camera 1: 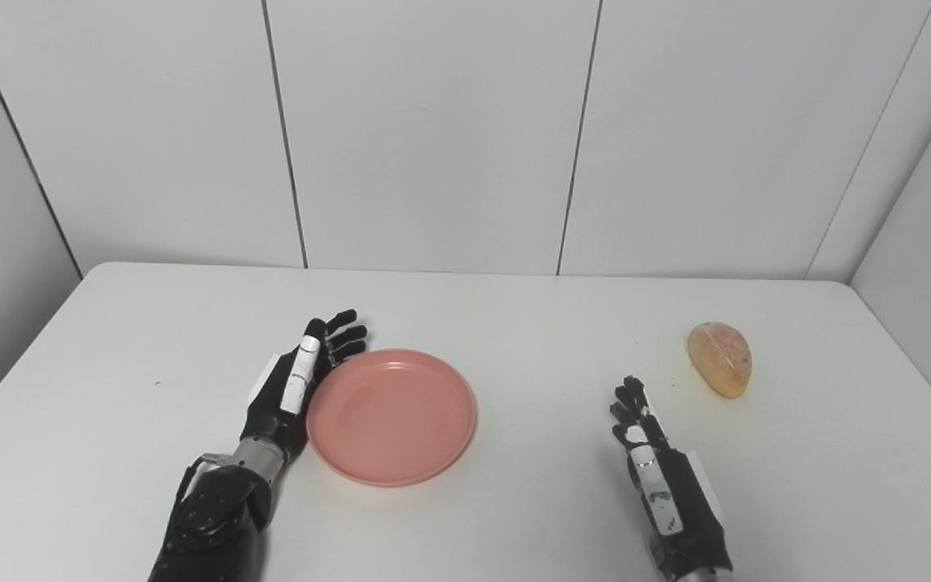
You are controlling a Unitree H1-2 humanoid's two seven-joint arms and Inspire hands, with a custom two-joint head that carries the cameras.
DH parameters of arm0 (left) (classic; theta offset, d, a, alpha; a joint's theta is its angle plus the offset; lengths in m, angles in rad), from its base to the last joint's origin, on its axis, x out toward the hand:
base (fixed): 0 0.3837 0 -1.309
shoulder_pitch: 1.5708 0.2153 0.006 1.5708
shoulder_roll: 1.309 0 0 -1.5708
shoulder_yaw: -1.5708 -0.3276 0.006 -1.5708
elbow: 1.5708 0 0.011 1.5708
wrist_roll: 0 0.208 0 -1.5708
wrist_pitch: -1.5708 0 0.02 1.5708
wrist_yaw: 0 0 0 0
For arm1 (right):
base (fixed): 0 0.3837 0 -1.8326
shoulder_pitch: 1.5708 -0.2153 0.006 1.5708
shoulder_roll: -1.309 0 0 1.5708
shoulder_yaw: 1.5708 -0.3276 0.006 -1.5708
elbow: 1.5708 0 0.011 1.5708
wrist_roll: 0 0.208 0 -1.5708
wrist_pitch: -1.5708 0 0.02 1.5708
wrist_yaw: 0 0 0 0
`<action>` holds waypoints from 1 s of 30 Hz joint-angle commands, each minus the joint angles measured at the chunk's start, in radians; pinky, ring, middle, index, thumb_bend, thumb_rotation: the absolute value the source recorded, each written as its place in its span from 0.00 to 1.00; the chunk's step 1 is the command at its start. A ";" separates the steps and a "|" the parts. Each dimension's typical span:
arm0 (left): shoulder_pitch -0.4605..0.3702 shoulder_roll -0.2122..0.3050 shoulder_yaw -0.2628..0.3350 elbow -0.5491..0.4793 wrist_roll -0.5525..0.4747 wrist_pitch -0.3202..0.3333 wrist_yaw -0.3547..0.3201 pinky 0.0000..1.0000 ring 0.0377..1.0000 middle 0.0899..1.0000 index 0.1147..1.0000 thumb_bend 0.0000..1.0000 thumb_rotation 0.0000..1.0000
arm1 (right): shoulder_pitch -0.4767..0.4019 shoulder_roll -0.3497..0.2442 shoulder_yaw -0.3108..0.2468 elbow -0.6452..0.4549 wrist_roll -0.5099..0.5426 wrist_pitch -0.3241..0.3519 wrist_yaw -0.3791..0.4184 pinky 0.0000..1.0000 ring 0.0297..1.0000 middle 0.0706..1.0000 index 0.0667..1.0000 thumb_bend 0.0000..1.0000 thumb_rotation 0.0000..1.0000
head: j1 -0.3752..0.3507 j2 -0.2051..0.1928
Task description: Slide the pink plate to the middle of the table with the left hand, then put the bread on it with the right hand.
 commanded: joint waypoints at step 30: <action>0.150 -0.169 -0.111 -0.117 0.019 -0.043 -0.016 0.88 0.87 0.86 0.87 0.77 1.00 | -0.033 -0.024 -0.024 -0.054 -0.064 -0.042 -0.051 0.99 0.95 0.94 0.97 0.64 0.93 | -0.068 -0.005</action>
